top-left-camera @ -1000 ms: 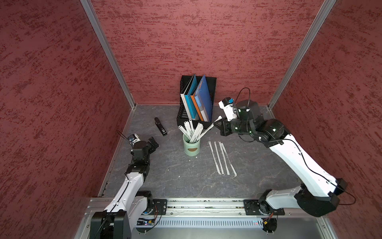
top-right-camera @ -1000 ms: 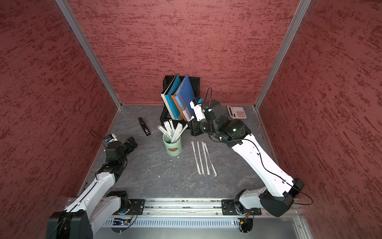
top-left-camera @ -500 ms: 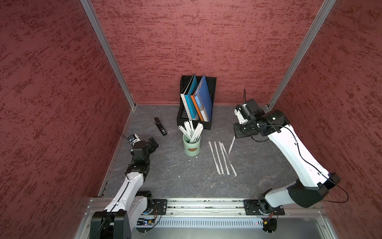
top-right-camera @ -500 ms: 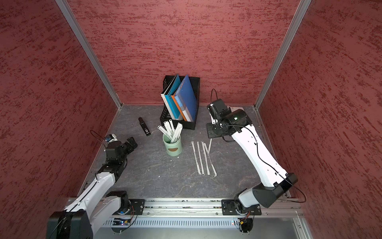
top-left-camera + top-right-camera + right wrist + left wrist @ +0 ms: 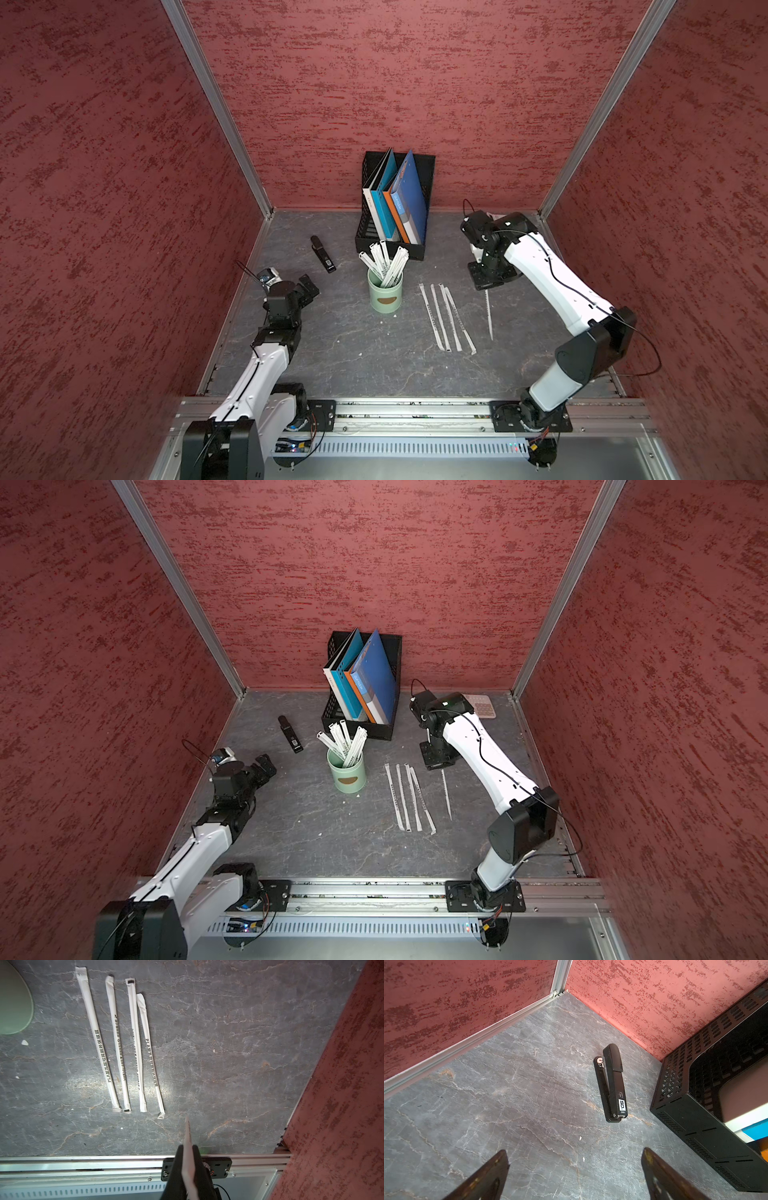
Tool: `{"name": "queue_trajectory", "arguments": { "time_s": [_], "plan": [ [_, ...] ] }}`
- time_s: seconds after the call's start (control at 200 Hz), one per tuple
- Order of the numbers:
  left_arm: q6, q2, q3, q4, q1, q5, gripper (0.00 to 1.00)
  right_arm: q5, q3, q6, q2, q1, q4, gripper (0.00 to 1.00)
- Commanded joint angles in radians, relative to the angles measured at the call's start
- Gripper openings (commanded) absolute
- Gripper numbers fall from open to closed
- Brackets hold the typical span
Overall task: Take the straws out of the storage container
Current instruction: Place the straw at the center of the board.
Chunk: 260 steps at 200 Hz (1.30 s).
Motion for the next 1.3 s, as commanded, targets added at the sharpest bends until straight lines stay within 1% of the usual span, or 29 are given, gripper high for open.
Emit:
{"name": "queue_trajectory", "arguments": {
  "time_s": [0.0,0.09,0.245,0.526,0.927,1.132,1.297],
  "plan": [
    [-0.004,0.003,0.023,0.001,0.008,0.004,1.00,0.012,0.004,-0.042,0.030,-0.008,-0.039,0.00],
    [-0.005,0.003,0.023,0.000,0.008,0.004,1.00,-0.031,0.007,-0.064,0.049,-0.014,-0.027,0.00],
    [-0.005,0.002,0.025,0.001,0.008,0.006,1.00,-0.068,0.008,-0.091,0.100,-0.028,0.001,0.00],
    [-0.006,0.002,0.025,0.001,0.008,0.005,1.00,-0.188,-0.051,-0.134,0.183,-0.081,0.109,0.00],
    [-0.006,0.005,0.025,0.000,0.008,0.006,1.00,-0.250,-0.037,-0.148,0.274,-0.154,0.172,0.00],
    [-0.005,0.003,0.023,0.001,0.008,0.005,1.00,-0.251,-0.008,-0.149,0.321,-0.181,0.187,0.00],
    [-0.007,0.001,0.023,0.001,0.009,0.006,1.00,-0.247,0.012,-0.148,0.342,-0.195,0.190,0.03]
  ]
}}
